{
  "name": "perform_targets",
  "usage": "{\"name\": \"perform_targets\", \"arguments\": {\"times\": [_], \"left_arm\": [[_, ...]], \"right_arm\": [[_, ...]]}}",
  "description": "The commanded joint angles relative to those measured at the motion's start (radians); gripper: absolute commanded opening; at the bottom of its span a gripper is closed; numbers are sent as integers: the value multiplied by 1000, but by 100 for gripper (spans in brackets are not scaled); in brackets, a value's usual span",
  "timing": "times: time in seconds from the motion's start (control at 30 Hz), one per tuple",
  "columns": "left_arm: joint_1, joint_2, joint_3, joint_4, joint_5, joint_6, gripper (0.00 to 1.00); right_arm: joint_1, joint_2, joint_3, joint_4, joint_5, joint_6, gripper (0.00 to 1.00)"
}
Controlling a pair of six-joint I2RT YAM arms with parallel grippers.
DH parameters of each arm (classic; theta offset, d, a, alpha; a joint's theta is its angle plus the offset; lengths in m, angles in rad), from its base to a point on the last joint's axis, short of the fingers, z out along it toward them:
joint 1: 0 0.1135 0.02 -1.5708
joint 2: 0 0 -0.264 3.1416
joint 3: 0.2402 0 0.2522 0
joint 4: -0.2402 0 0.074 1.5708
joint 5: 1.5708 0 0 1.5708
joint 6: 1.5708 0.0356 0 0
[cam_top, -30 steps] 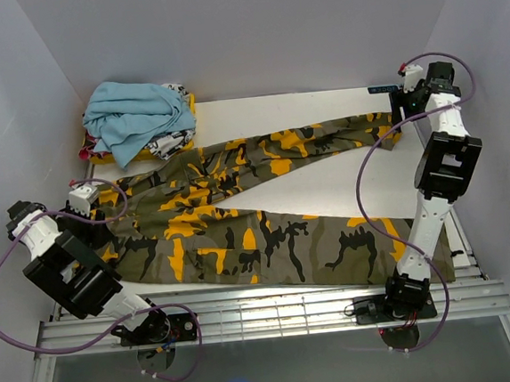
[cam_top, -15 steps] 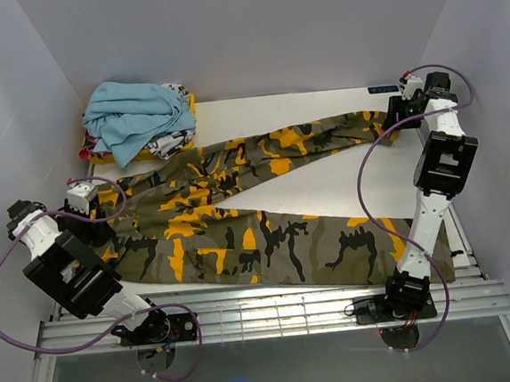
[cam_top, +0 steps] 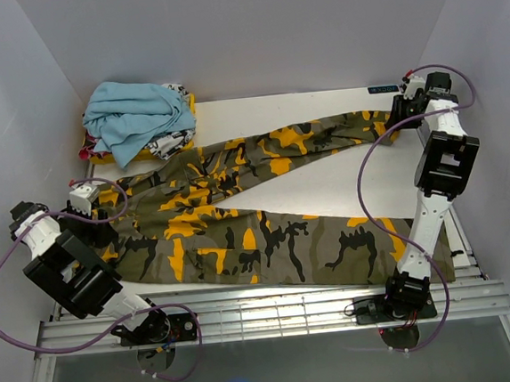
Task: Fold and stack the trousers
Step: Flatten the trousers out
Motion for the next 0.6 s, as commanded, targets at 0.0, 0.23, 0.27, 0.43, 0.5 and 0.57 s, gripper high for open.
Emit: {"name": "perform_targets", "arguments": {"times": [0.0,0.23,0.27,0.43,0.5,0.57], "left_arm": [[-5,-8,-8,-2,44,12,84],[-10,-9,-10,1,42,13,85],[-12,-9,-11,1,42,13,85],[-15,-12,-10,1,45,10,85],[-18,-14,-10,1,44,7,85],[-19,-15,-10,1,44,7,85]], "right_arm": [[-6,-127,-63,104,6,20,44],[-6,-149,-115,139,-146,105,51],[-3,-143,-115,141,-146,106,52],[3,-118,-103,159,-115,109,56],[4,-102,-91,159,-105,112,56],[6,-92,-94,164,-86,114,56]]}}
